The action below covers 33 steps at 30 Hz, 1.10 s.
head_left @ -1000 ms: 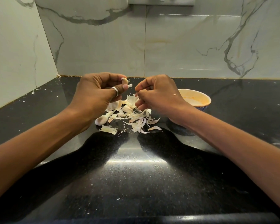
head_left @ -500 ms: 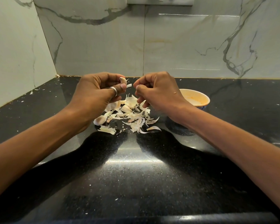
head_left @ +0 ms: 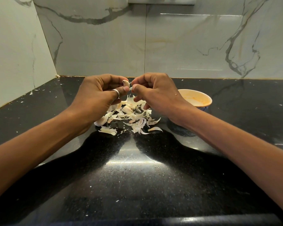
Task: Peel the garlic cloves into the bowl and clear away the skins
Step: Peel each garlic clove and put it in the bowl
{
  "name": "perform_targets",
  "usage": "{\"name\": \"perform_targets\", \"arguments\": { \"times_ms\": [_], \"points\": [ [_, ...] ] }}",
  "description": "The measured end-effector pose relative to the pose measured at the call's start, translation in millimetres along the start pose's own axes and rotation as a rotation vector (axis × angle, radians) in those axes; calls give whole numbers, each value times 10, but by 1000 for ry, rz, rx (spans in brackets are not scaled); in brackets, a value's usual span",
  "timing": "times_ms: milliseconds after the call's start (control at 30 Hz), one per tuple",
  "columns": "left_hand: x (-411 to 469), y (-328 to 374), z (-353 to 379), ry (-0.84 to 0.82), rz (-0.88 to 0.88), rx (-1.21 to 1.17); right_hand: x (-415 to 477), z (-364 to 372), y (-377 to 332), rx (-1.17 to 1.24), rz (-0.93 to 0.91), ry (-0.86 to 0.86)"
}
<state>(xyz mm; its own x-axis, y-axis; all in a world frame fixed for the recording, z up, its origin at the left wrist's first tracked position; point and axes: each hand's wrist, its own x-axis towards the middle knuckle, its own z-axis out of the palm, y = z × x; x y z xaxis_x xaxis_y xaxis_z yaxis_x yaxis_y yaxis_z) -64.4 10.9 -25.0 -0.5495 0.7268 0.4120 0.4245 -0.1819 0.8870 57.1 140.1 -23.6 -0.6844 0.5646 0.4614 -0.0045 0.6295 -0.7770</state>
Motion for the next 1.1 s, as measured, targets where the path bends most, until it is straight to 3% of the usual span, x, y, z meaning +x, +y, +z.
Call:
{"name": "perform_targets", "arguments": {
  "times_ms": [267, 567, 1100],
  "points": [
    [-9, -11, 9, -20, 10, 29, 5, 10, 22, 40, -53, -19],
    [31, -15, -6, 44, 12, -66, 16, -22, 36, -96, -43, 13],
    [-28, -22, 17, -10, 70, 77, 32, 14, 11, -116, -152, 125]
  ]
}}
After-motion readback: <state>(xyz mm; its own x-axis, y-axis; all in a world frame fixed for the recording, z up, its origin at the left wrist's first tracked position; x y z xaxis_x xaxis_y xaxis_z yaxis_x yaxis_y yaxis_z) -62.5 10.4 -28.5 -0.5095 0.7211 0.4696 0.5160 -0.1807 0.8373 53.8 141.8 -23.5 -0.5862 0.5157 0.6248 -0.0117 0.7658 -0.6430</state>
